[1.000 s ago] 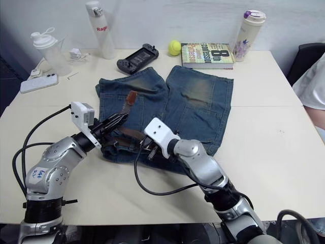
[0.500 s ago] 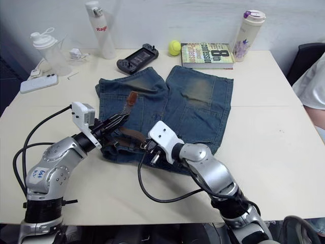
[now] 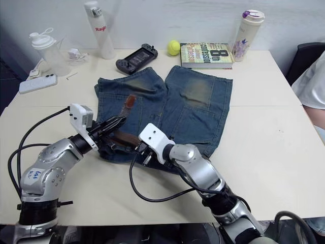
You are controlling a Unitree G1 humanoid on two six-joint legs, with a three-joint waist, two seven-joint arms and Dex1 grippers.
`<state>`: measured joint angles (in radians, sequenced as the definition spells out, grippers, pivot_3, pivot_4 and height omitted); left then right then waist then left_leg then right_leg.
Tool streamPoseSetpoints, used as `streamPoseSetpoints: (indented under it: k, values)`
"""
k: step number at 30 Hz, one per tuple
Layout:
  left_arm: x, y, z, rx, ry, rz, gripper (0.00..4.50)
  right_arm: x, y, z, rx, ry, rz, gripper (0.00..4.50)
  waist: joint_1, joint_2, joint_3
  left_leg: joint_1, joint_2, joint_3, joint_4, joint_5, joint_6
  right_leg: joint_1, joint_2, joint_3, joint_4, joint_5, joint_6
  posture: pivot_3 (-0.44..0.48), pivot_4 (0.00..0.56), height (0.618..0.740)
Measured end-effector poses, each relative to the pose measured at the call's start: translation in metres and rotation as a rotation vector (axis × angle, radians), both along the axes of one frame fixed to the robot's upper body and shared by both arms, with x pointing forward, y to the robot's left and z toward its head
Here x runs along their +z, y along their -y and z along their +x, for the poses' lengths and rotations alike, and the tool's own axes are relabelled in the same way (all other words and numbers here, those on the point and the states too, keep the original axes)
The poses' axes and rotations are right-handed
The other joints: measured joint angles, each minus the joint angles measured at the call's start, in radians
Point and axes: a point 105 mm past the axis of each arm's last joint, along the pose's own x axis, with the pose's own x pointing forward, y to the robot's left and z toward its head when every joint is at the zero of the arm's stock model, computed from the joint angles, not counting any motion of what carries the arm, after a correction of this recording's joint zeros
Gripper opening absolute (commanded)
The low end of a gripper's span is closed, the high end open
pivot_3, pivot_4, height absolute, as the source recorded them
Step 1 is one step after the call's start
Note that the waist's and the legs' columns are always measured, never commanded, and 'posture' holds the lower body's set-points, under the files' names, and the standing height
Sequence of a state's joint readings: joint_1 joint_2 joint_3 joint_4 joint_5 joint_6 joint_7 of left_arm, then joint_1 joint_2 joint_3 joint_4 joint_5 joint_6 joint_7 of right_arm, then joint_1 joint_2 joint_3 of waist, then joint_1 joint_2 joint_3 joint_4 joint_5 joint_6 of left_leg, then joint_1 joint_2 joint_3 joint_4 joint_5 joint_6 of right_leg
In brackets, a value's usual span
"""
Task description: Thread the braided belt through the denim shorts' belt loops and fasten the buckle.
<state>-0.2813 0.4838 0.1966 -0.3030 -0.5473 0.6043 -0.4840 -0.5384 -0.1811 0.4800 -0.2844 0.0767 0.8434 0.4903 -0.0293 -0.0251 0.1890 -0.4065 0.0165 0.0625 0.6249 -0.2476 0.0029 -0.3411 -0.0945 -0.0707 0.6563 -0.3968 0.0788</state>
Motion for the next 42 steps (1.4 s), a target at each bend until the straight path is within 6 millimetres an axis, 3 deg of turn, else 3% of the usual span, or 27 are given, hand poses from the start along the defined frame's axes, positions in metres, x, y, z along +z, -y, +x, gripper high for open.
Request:
streamPoseSetpoints:
  k: [17, 31, 42]
  values:
    - [0.005, 0.001, -0.001, -0.040, -0.017, 0.028, 0.00, 0.001, -0.002, 0.001, -0.020, -0.002, -0.009, 0.02, -0.001, 0.000, 0.000, 0.000, 0.000, 0.000, -0.001, 0.000, 0.000, 0.000, 0.000, 0.000, 0.000, 0.000, 0.000, 0.000, 0.150, 0.740]
    - [0.010, 0.003, 0.001, -0.045, -0.001, 0.021, 0.00, 0.018, 0.000, -0.001, 0.006, 0.028, 0.001, 0.02, 0.001, 0.000, 0.000, 0.000, 0.000, 0.000, -0.001, 0.000, 0.000, -0.001, 0.000, 0.000, 0.000, 0.000, 0.000, 0.000, 0.150, 0.740]
    - [0.010, 0.004, 0.001, -0.045, 0.005, 0.014, 0.00, 0.002, 0.005, 0.008, -0.030, 0.007, -0.017, 0.02, 0.000, 0.000, 0.000, 0.000, 0.000, 0.000, -0.001, 0.000, 0.000, -0.001, 0.000, 0.000, 0.000, 0.000, 0.000, 0.000, 0.150, 0.740]
